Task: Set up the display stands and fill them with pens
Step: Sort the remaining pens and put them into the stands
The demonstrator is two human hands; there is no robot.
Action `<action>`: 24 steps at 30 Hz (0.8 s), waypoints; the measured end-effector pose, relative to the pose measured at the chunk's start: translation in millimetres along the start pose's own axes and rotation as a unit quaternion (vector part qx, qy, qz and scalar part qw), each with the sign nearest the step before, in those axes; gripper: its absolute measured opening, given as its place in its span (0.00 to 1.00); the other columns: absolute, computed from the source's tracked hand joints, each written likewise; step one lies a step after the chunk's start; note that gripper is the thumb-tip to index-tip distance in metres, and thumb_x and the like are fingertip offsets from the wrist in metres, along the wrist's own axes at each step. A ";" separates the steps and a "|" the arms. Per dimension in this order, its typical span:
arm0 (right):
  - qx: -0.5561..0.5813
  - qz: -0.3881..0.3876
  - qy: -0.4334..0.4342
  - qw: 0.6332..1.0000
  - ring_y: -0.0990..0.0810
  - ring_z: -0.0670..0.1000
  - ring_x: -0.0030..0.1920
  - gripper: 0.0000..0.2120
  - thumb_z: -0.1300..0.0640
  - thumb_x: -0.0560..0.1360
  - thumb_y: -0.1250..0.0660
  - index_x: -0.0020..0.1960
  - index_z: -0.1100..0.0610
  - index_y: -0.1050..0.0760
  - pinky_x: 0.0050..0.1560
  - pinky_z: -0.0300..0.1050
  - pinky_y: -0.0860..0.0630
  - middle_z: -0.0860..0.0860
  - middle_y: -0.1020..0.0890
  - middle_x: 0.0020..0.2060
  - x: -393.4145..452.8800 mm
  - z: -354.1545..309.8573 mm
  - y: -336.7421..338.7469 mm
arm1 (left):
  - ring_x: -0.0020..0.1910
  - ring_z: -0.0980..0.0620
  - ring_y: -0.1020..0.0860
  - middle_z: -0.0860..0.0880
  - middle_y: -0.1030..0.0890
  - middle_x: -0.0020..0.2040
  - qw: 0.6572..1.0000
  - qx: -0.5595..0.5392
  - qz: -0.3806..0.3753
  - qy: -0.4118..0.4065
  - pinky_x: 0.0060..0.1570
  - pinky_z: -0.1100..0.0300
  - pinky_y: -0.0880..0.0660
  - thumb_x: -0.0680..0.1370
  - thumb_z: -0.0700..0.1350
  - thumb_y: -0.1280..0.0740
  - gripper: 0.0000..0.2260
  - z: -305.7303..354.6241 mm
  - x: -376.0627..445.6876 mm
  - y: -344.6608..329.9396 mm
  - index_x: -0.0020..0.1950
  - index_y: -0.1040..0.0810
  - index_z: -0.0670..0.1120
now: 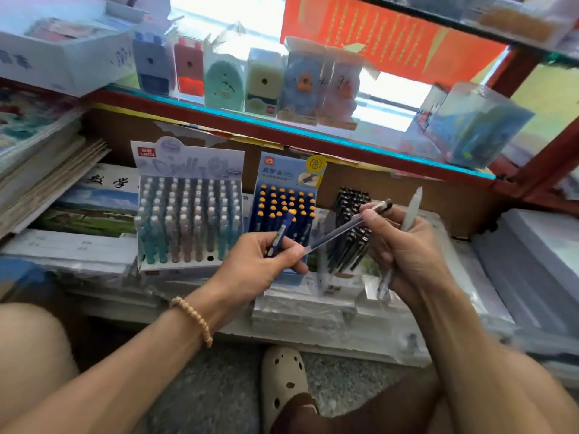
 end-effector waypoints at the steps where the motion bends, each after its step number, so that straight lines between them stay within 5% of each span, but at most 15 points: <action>1: -0.012 0.025 0.014 1.000 0.38 0.43 0.21 0.06 0.58 0.69 0.27 0.45 0.59 0.18 0.20 0.34 0.40 0.49 0.26 0.27 -0.8 -4.1 9.1 | 0.24 0.66 0.29 0.61 0.27 0.23 1.000 0.005 -0.002 0.004 0.29 0.72 0.34 0.80 0.45 0.33 0.12 -0.5 2.1 -5.2 0.44 0.19 0.37; 5: -0.088 0.159 0.048 0.982 0.35 0.45 0.23 0.06 0.59 0.68 0.23 0.41 0.57 0.20 0.21 0.36 0.38 0.52 0.23 0.30 -6.9 -21.6 51.8 | 0.28 0.56 0.31 0.51 0.23 0.35 0.997 -0.036 -0.020 0.063 0.25 0.66 0.38 0.82 0.53 0.39 0.17 -10.0 9.5 -24.5 0.48 0.20 0.41; 11: -0.269 0.241 0.091 0.928 0.23 0.40 0.29 0.09 0.59 0.70 0.22 0.36 0.52 0.21 0.35 0.40 0.27 0.46 0.19 0.31 -7.5 -25.2 80.1 | 0.27 0.56 0.33 0.49 0.26 0.34 0.992 -0.067 -0.029 0.100 0.24 0.65 0.40 0.85 0.45 0.45 0.16 -19.3 15.6 -33.5 0.48 0.21 0.42; 14: -0.347 0.225 0.096 0.905 0.20 0.46 0.34 0.10 0.59 0.70 0.22 0.35 0.50 0.21 0.39 0.44 0.23 0.48 0.17 0.33 -0.5 -13.2 76.1 | 0.27 0.56 0.33 0.49 0.27 0.33 0.992 -0.070 -0.021 0.102 0.24 0.65 0.39 0.85 0.44 0.44 0.15 -21.2 18.4 -32.1 0.48 0.20 0.41; 19: -0.420 0.203 0.080 0.881 0.22 0.40 0.32 0.10 0.59 0.72 0.23 0.36 0.50 0.22 0.33 0.31 0.29 0.44 0.20 0.31 4.0 6.3 64.2 | 0.28 0.56 0.32 0.50 0.27 0.34 0.993 -0.065 -0.018 0.097 0.26 0.64 0.38 0.85 0.45 0.43 0.14 -22.3 21.2 -33.6 0.48 0.20 0.42; 22: -0.454 0.187 0.052 0.869 0.18 0.48 0.33 0.08 0.58 0.71 0.23 0.36 0.57 0.19 0.35 0.43 0.22 0.48 0.18 0.30 6.6 20.4 67.9 | 0.28 0.56 0.32 0.50 0.27 0.34 0.993 -0.061 -0.019 0.096 0.27 0.63 0.38 0.85 0.45 0.43 0.14 -22.2 21.6 -33.7 0.49 0.20 0.42; 24: -0.481 0.157 0.041 0.861 0.18 0.48 0.34 0.06 0.59 0.71 0.23 0.37 0.58 0.18 0.36 0.41 0.22 0.48 0.18 0.30 7.5 29.0 63.6 | 0.28 0.56 0.31 0.50 0.27 0.34 0.994 -0.060 -0.019 0.092 0.27 0.64 0.37 0.85 0.45 0.43 0.14 -22.2 21.4 -33.3 0.50 0.20 0.41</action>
Point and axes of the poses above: each hand's wrist, its own x-axis towards the middle knuckle, its own y-axis out of the back of the hand, z = x × y, the point moved 6 cm from there along x, towards the middle knuckle
